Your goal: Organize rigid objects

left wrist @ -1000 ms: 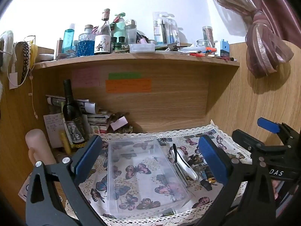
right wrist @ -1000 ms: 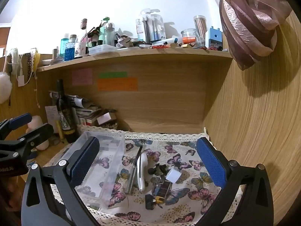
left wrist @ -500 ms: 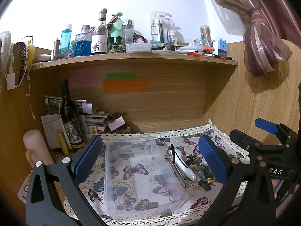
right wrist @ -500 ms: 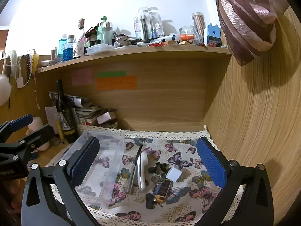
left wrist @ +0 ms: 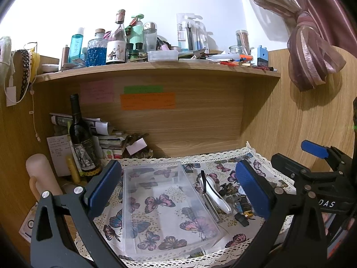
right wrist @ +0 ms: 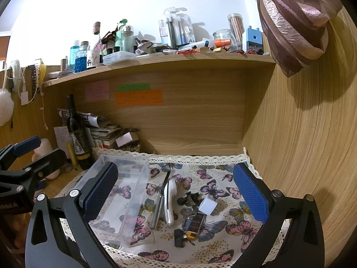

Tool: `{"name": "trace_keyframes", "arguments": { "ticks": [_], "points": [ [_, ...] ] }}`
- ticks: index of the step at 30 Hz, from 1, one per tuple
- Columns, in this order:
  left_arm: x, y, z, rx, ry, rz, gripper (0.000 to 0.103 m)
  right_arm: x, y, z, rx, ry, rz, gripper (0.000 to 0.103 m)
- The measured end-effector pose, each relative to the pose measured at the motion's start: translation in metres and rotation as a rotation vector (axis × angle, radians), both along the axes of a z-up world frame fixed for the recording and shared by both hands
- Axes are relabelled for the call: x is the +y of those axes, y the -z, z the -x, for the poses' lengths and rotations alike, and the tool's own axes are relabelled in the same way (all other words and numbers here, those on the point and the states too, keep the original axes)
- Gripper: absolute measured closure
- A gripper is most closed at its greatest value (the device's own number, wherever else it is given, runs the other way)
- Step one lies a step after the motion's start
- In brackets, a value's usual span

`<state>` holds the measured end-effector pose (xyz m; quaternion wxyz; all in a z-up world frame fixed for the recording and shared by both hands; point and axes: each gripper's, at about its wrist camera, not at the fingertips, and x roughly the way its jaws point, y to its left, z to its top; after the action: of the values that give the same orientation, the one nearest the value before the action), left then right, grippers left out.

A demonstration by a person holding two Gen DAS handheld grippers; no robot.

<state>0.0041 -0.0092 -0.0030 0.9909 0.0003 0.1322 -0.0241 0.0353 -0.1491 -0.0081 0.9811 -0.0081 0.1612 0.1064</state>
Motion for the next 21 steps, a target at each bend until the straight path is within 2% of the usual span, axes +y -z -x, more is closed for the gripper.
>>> {"name": "trace_keyframes", "arguments": {
  "ticks": [21],
  "points": [
    [-0.0025, -0.0011, 0.0006, -0.01, 0.005, 0.005, 0.0, 0.0031, -0.0006, 0.0015, 0.0, -0.005, -0.001, 0.0]
  ]
}}
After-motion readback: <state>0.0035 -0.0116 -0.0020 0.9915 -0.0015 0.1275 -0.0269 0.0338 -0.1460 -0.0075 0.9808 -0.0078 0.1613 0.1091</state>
